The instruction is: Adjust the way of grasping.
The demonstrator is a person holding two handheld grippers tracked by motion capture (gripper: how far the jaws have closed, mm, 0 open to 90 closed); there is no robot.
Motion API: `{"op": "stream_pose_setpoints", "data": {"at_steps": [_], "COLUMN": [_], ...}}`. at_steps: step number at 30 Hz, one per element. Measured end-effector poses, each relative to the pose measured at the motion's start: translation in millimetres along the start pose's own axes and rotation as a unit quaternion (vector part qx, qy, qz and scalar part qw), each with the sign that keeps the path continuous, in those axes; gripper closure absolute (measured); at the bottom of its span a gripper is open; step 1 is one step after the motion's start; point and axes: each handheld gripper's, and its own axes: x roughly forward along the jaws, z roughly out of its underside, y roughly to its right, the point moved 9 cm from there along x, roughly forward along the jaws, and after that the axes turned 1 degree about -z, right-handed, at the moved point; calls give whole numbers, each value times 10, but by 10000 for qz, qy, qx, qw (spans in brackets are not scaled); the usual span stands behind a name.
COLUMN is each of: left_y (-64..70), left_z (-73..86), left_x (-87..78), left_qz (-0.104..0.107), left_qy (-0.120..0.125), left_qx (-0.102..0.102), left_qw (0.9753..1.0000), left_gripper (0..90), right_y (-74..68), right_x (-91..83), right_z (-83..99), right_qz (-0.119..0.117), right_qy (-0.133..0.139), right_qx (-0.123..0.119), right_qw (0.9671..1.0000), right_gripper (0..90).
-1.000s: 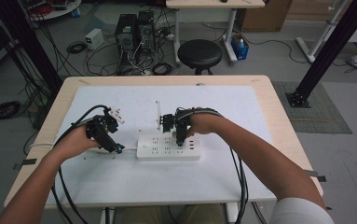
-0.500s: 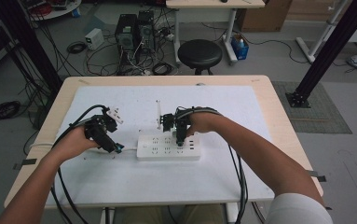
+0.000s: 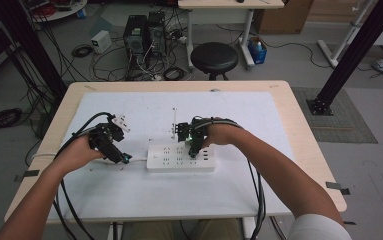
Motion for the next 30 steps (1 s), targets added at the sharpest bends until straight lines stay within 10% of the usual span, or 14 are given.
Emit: {"op": "stream_pose_setpoints", "data": {"at_steps": [10, 18, 24, 30], "left_y": [-33, -38, -26, -27], "left_z": [6, 11, 15, 1], "left_x": [2, -20, -34, -33], "left_qz": [-20, -45, -51, -50], "left_qy": [-32, 14, 3, 40], "left_qx": [12, -28, -33, -65], "left_qw": [10000, 10000, 10000, 10000], "left_gripper": [215, 215, 215, 215], "right_y": [45, 173, 321, 363], "right_x": [-150, -386, -544, -757], "right_z": [-43, 15, 102, 211], "right_qz": [-14, -40, 261, 369], "right_qy": [674, 1246, 1661, 1881], "right_qx": [223, 1013, 1718, 1855], "right_qw": [9975, 9870, 9707, 9638], "right_gripper": [322, 172, 101, 101]}}
